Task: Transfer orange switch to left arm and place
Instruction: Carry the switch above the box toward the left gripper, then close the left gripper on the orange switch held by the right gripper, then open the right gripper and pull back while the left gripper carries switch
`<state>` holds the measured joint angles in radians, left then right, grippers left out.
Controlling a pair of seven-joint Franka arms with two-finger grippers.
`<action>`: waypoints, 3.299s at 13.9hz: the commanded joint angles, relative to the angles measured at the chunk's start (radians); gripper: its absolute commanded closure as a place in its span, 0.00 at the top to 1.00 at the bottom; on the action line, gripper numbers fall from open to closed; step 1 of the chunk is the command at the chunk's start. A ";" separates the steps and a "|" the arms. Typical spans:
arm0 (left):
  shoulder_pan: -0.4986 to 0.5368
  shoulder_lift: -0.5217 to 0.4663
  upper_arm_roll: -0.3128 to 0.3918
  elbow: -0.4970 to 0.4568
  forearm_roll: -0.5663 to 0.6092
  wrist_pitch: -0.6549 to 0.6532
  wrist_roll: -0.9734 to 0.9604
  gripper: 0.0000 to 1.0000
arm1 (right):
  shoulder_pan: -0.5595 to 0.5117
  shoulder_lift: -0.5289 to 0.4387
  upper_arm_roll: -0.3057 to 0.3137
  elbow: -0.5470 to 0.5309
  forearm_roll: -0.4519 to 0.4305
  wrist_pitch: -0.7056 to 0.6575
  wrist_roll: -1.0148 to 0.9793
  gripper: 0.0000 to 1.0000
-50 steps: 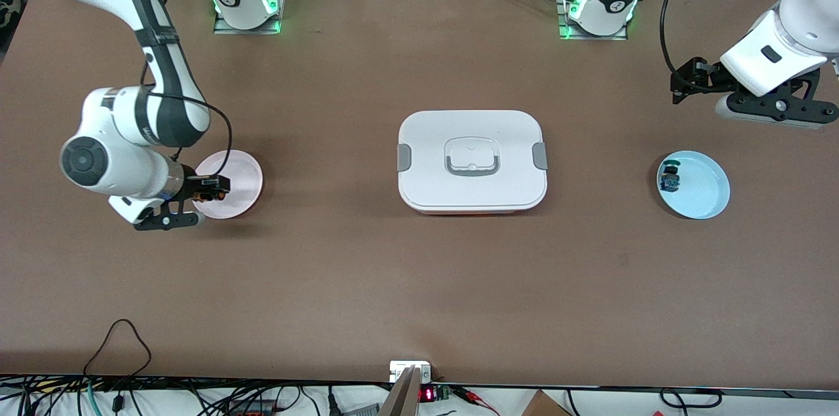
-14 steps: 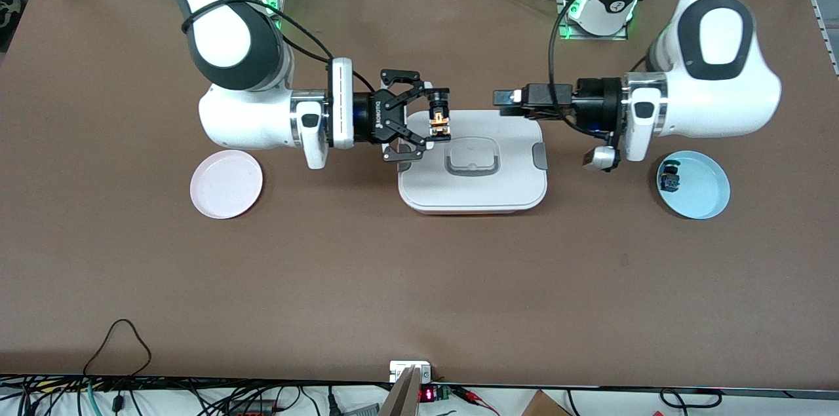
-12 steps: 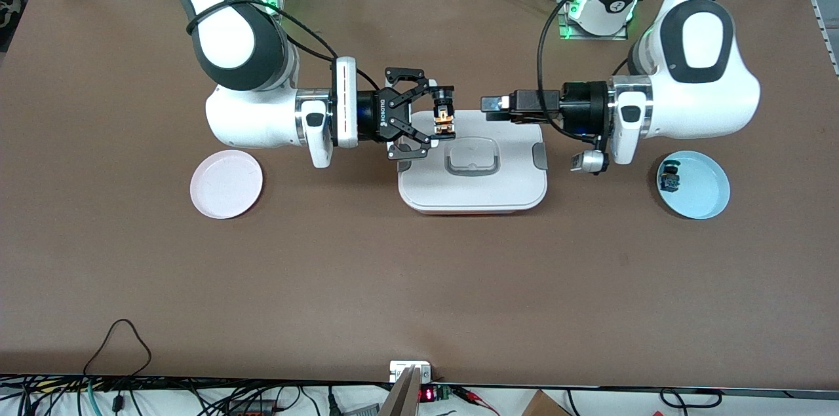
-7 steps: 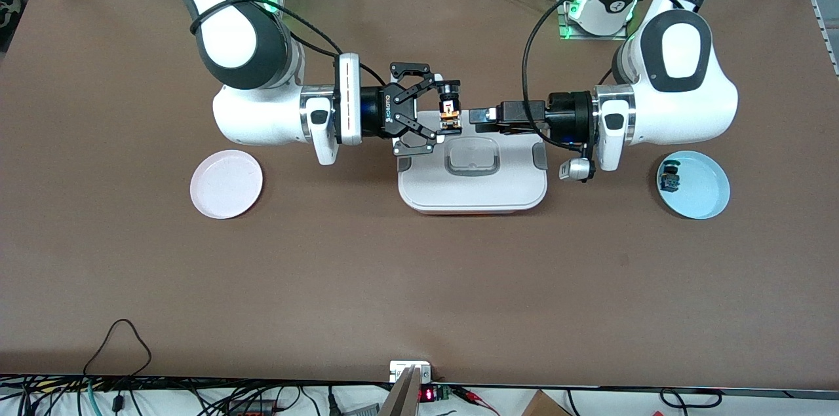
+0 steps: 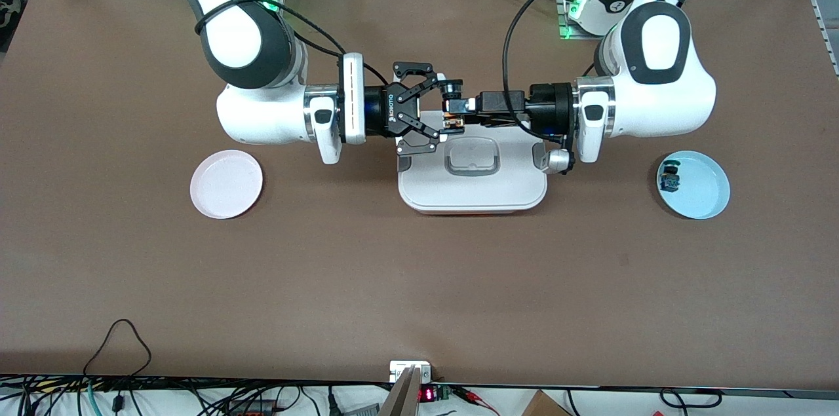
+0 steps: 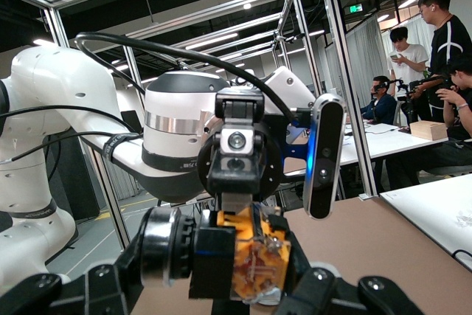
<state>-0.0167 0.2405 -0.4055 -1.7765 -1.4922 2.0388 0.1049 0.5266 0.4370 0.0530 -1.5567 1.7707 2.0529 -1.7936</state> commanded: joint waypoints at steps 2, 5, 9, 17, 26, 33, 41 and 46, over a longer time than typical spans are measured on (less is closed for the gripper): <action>-0.019 0.008 -0.001 0.012 -0.026 0.020 0.036 0.53 | 0.026 0.002 -0.010 -0.002 0.027 0.024 -0.020 0.00; -0.009 0.003 -0.001 0.012 -0.025 0.009 0.035 0.35 | 0.026 0.000 -0.012 -0.002 0.026 0.033 -0.020 0.00; -0.005 0.000 -0.001 0.012 -0.022 0.009 0.033 0.29 | 0.027 0.002 -0.010 -0.002 0.024 0.033 -0.020 0.00; -0.003 -0.003 0.001 0.014 -0.013 0.008 0.032 0.15 | 0.026 -0.003 -0.010 -0.005 0.027 0.033 -0.006 1.00; -0.003 -0.003 0.005 0.014 0.000 0.005 0.029 0.15 | 0.006 -0.011 -0.012 -0.008 0.029 0.023 -0.001 1.00; 0.110 -0.004 0.011 0.052 0.430 -0.141 0.013 0.14 | -0.108 -0.029 -0.013 -0.026 -0.007 0.009 -0.001 1.00; 0.169 -0.003 0.005 0.078 1.244 -0.388 0.027 0.14 | -0.214 -0.086 -0.101 -0.088 -0.345 -0.060 0.320 1.00; 0.211 0.019 0.010 0.061 1.576 -0.431 0.232 0.15 | -0.217 -0.115 -0.108 -0.085 -0.623 -0.060 0.730 1.00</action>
<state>0.1571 0.2443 -0.3907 -1.7202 -0.0182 1.6246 0.2262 0.3081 0.3548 -0.0500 -1.6162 1.2425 1.9912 -1.1916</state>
